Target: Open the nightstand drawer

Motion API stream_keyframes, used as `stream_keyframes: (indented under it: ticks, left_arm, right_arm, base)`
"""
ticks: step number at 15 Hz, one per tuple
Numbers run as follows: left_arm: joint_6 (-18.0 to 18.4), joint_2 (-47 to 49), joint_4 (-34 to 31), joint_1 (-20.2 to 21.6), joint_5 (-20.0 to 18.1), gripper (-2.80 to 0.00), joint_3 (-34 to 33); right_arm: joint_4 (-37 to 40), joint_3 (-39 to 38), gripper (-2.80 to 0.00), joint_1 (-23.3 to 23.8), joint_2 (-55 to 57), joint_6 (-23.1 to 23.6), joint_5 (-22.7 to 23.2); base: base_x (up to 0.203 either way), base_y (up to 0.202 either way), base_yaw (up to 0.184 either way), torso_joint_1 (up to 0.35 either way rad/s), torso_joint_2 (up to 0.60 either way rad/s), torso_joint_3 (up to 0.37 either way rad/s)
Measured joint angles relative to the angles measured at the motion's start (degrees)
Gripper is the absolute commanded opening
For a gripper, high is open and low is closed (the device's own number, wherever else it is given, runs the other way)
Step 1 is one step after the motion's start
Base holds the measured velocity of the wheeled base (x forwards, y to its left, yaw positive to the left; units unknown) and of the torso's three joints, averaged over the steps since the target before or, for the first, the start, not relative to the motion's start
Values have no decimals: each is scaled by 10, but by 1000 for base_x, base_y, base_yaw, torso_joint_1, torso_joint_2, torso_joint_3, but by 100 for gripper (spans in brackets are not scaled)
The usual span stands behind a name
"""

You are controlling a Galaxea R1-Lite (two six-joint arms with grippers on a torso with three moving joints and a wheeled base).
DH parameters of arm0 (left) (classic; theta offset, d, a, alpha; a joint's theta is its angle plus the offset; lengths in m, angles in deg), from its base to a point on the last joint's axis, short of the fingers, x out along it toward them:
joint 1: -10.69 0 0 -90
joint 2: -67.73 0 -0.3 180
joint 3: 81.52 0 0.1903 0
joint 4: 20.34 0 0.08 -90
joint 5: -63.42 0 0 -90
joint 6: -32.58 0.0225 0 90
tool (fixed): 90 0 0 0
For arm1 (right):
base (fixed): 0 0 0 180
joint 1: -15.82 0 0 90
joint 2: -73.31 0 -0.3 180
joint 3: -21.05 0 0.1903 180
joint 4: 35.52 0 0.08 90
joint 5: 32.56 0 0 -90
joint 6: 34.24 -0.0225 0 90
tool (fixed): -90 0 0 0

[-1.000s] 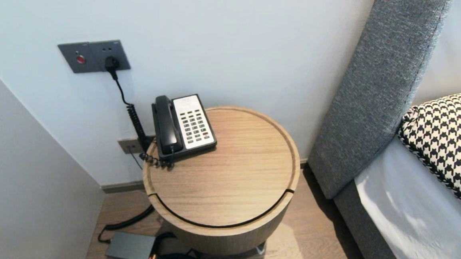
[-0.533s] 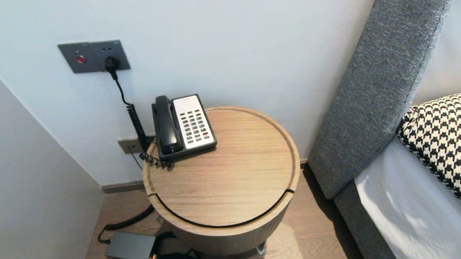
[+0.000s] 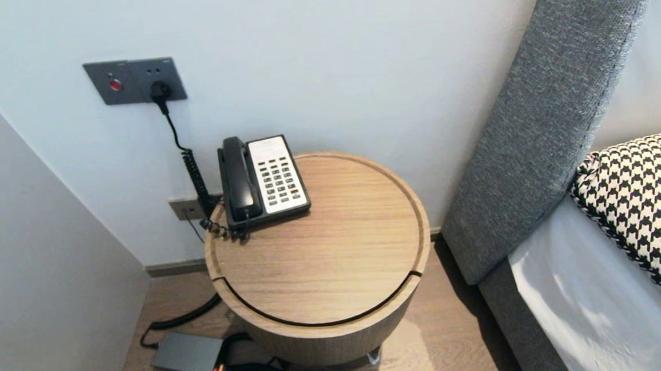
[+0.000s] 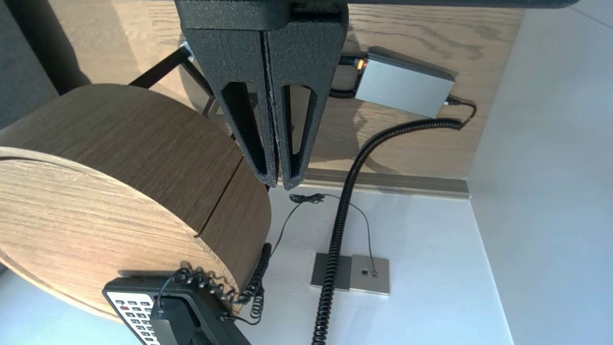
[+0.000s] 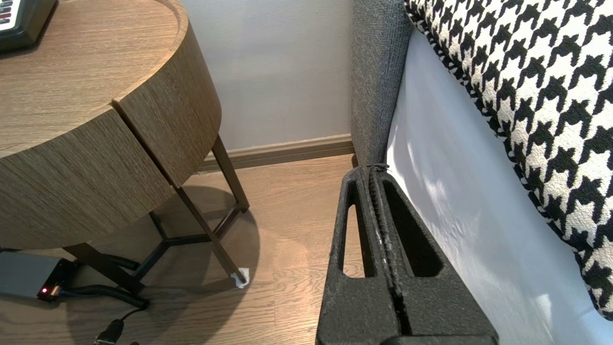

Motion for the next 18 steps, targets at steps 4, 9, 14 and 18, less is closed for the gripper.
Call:
stream_keyframes:
  ticks: [4,9,14,18]
  left_arm:
    - [13,0,1,0,0,-280,0]
    - [174,0,-23,0,5,-280,0]
    - [160,0,-30,0,10,-280,0]
    - [129,0,-28,0,23,-280,0]
  right_arm:
    - [0,0,-280,0,0,0,0]
    - [0,0,-280,0,0,0,0]
    - [0,0,-280,0,0,0,0]
    - [0,0,-280,0,0,0,0]
  base:
    - [0,0,0,0,0,0]
    - [0,0,0,0,0,0]
    - [0,0,0,0,0,0]
    - [0,0,0,0,0,0]
